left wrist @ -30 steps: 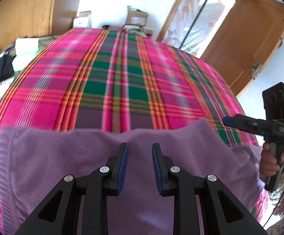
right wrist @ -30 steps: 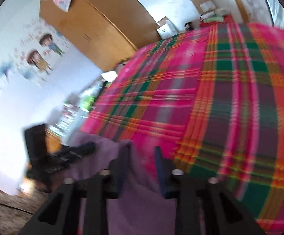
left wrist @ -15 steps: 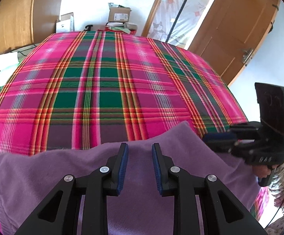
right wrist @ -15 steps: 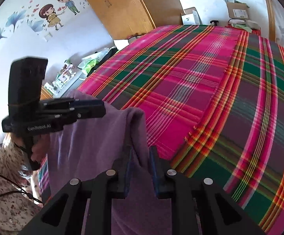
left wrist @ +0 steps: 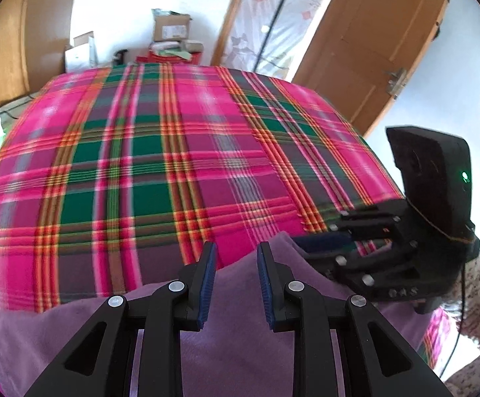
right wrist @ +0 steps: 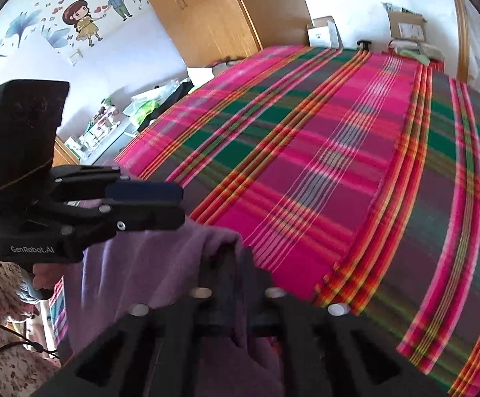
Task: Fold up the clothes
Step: 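Close the right gripper on the fleece edge next to the left gripper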
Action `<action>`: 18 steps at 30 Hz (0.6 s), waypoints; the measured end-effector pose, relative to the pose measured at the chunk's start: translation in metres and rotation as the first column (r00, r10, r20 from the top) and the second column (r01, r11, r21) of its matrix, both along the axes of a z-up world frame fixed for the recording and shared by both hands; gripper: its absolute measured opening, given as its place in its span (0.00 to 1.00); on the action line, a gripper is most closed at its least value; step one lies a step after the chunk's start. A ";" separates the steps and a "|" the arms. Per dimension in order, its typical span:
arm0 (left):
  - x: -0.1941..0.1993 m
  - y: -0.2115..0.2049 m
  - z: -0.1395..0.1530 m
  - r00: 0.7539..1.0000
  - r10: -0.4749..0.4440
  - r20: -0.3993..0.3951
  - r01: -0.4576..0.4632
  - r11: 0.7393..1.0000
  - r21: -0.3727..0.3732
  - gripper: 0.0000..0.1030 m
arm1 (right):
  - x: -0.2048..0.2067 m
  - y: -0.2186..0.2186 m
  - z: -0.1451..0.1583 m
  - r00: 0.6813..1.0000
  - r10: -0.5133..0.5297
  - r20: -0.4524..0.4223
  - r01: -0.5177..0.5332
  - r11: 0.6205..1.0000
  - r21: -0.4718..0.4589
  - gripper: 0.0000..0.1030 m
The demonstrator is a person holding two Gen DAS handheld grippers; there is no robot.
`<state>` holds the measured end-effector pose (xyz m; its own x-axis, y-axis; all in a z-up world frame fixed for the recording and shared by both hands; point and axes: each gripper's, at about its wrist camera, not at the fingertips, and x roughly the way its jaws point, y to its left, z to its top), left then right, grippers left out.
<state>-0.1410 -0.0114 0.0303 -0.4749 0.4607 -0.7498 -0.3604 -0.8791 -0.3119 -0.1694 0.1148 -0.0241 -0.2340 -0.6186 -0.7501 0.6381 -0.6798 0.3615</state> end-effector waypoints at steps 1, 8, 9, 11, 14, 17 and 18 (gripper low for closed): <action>-0.002 0.000 -0.001 1.000 -0.013 0.008 0.012 1.000 0.009 0.25 | -0.001 0.000 0.002 1.000 -0.003 -0.007 0.003 1.000 -0.007 0.03; -0.017 0.006 -0.006 0.993 -0.112 0.040 0.108 0.991 0.081 0.41 | -0.014 0.001 0.008 1.000 -0.024 -0.004 0.023 0.999 -0.041 0.03; -0.019 0.006 -0.007 0.992 -0.121 0.044 0.117 0.989 0.089 0.41 | -0.016 0.001 0.008 1.000 -0.027 -0.003 0.026 0.999 -0.042 0.03; -0.024 0.007 -0.009 0.989 -0.140 0.052 0.134 0.985 0.104 0.42 | -0.017 0.005 0.008 1.000 -0.031 0.001 0.031 0.998 -0.045 0.03; -0.032 0.008 -0.011 0.984 -0.169 0.063 0.160 0.979 0.128 0.42 | -0.018 0.009 0.008 0.999 -0.038 0.006 0.038 0.998 -0.050 0.03; -0.039 0.009 -0.014 0.978 -0.192 0.075 0.180 0.972 0.149 0.42 | -0.020 0.014 0.007 0.999 -0.045 0.011 0.045 0.997 -0.055 0.06; -0.039 0.009 -0.016 0.978 -0.190 0.081 0.177 0.973 0.148 0.41 | -0.020 0.016 0.007 0.999 -0.047 0.013 0.047 0.997 -0.057 0.07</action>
